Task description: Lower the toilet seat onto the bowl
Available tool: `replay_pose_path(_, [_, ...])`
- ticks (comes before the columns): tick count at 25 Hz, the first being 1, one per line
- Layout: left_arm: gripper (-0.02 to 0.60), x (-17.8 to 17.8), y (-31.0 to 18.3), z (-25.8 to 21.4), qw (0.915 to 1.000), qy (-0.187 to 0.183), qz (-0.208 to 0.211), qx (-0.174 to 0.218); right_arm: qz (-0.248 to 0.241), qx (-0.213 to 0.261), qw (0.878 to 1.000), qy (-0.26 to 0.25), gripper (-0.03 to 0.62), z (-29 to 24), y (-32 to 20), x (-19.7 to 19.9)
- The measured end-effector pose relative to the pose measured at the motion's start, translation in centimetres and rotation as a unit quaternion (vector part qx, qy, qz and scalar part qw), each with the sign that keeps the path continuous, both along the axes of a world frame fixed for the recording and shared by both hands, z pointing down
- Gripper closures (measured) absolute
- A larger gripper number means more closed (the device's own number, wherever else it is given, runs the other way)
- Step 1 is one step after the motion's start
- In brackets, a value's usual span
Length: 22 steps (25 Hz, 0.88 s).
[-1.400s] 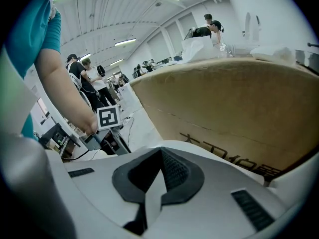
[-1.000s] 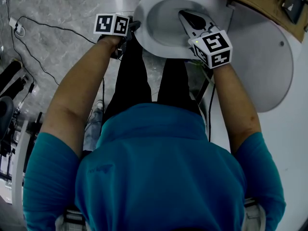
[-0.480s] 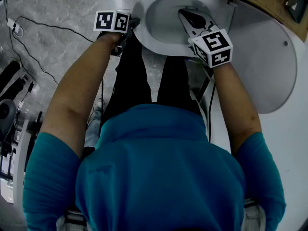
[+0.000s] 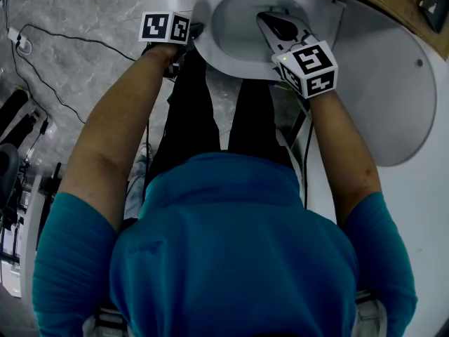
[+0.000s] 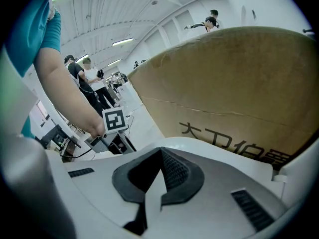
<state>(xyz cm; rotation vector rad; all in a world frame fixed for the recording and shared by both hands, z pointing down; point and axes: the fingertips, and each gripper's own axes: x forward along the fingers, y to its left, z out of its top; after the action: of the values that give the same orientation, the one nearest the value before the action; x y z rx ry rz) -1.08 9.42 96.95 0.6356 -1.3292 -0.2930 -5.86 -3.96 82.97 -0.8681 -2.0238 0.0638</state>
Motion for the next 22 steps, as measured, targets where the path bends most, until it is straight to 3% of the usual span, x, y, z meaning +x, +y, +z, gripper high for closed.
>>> replay_pose_path(7, [0.462, 0.0, -0.1, 0.3, 0.9997, -0.009, 0.014, -0.017, 0.001, 0.001, 1.0, 0.002, 0.605, 0.3, -0.1, 0.1])
replay_pose_path(15, [0.413, 0.2, -0.3, 0.6, 0.9923, -0.052, 0.07, -0.088, 0.0, -0.003, 1.0, 0.005, 0.605, 0.5, 0.4, 0.3])
replay_pose_path(22, [0.365, 0.5, -1.2, 1.7, 0.993, -0.047, 0.073, -0.08, 0.0, -0.004, 1.0, 0.008, 0.605, 0.8, 0.2, 0.5])
